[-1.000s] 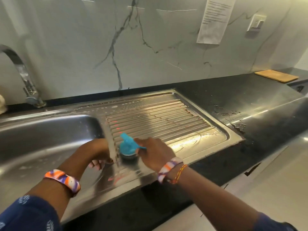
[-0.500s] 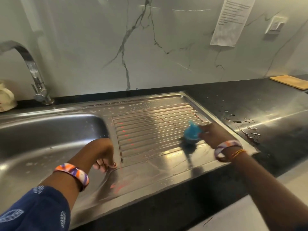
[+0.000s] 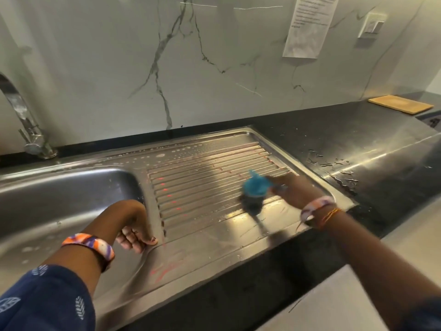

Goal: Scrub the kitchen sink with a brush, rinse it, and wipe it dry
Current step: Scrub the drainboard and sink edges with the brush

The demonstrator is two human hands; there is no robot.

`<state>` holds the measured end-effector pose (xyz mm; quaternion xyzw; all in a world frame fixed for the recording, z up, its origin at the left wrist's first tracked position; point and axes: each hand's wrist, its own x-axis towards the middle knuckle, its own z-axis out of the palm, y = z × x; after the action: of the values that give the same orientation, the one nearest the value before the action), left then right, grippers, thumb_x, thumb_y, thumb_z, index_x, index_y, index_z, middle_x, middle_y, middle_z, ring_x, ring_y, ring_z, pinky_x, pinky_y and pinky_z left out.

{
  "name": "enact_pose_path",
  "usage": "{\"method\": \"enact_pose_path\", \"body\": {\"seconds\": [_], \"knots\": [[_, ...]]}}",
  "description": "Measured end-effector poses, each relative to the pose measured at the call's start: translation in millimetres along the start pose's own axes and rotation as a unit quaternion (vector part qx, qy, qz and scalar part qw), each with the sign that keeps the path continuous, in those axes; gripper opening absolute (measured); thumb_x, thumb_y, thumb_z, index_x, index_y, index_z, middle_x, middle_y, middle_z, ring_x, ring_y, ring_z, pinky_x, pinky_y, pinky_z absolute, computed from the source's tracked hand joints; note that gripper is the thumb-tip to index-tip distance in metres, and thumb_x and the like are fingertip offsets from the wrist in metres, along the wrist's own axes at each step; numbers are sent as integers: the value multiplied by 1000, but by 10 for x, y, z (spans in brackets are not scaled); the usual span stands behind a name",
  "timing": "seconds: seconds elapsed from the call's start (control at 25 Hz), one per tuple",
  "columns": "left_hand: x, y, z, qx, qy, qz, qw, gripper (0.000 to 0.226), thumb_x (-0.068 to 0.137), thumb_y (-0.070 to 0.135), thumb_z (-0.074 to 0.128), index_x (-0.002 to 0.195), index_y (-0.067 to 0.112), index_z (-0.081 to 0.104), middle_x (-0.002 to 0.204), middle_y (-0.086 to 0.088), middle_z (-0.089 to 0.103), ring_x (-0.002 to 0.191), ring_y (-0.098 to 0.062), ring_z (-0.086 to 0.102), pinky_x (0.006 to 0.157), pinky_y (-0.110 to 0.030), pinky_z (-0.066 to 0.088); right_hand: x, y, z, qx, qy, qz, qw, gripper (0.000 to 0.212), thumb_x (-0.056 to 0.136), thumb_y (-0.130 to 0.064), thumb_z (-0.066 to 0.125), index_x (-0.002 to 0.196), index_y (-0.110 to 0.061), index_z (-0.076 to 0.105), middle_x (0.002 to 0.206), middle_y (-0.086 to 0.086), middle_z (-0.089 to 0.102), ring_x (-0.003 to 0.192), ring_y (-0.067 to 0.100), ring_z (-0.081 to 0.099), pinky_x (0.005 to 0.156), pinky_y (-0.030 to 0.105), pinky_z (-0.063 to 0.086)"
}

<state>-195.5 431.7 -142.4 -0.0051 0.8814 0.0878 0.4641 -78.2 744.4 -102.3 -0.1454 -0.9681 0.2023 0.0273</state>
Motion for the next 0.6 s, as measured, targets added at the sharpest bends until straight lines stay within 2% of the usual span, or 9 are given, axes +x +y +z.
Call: {"method": "enact_pose_path", "body": {"seconds": [0.12, 0.16, 0.2, 0.28, 0.4, 0.44, 0.48, 0.52, 0.6], "knots": [[5, 33, -21, 27, -3, -4, 1000, 16, 95, 27, 56, 89, 12, 58, 112, -3, 67, 79, -6, 59, 57, -13, 47, 293, 619, -477, -53, 62, 151, 985, 38, 93, -15, 53, 131, -12, 55, 124, 15, 62, 109, 30, 58, 89, 29, 44], [0, 44, -22, 34, -5, -7, 999, 16, 95, 27, 56, 92, 11, 59, 113, -5, 66, 85, -8, 58, 59, -13, 46, 325, 663, -508, -47, 68, 172, 982, 39, 92, -16, 55, 131, -11, 55, 125, 16, 61, 109, 31, 58, 90, 29, 44], [-9, 52, -24, 39, -8, -10, 999, 17, 95, 28, 55, 89, 12, 58, 105, -3, 66, 88, -9, 57, 59, -13, 46, 337, 618, -491, -40, 69, 175, 981, 39, 92, -15, 55, 131, -9, 55, 125, 16, 61, 108, 31, 58, 89, 29, 43], [-23, 52, -19, 37, -8, -13, 999, 20, 95, 28, 56, 81, 13, 56, 84, 0, 63, 88, -10, 57, 60, -14, 46, 256, 290, -349, -14, 53, 138, 989, 39, 93, -16, 54, 130, -5, 55, 120, 17, 61, 106, 29, 60, 84, 26, 44], [-38, 38, -33, 21, 4, -5, 1000, 19, 94, 25, 58, 79, 13, 57, 78, 0, 62, 84, -10, 59, 61, -15, 47, -115, -503, 152, 91, -31, -9, 995, 37, 92, -13, 55, 128, -9, 58, 103, 4, 62, 77, 9, 62, 60, 6, 41], [-44, 36, -30, 15, 6, -4, 1000, 18, 93, 24, 58, 79, 13, 58, 79, -1, 63, 86, -10, 59, 62, -15, 47, -286, -747, 362, 105, -54, -70, 991, 39, 92, -14, 55, 130, -14, 57, 105, 2, 64, 78, 8, 63, 64, 5, 44], [-49, 28, -24, 10, 4, -2, 1000, 17, 93, 25, 59, 80, 13, 58, 80, -1, 63, 89, -11, 59, 64, -15, 47, -409, -935, 523, 101, -67, -108, 987, 40, 92, -18, 54, 132, -19, 55, 114, 2, 65, 92, 14, 65, 78, 13, 48], [-56, 15, -20, 5, 5, -1, 1000, 17, 92, 26, 60, 80, 13, 58, 81, -1, 63, 90, -12, 59, 65, -15, 47, -418, -1001, 623, 88, -61, -128, 986, 41, 92, -22, 53, 133, -25, 53, 123, 3, 63, 108, 20, 62, 90, 23, 47], [-79, 4, 5, -9, 14, 1, 1000, 19, 93, 26, 59, 79, 13, 56, 79, 0, 61, 80, -8, 60, 62, -14, 47, -281, -823, 581, 47, -22, -119, 992, 41, 92, -25, 51, 133, -29, 52, 127, 6, 62, 116, 26, 58, 96, 33, 47]]}}
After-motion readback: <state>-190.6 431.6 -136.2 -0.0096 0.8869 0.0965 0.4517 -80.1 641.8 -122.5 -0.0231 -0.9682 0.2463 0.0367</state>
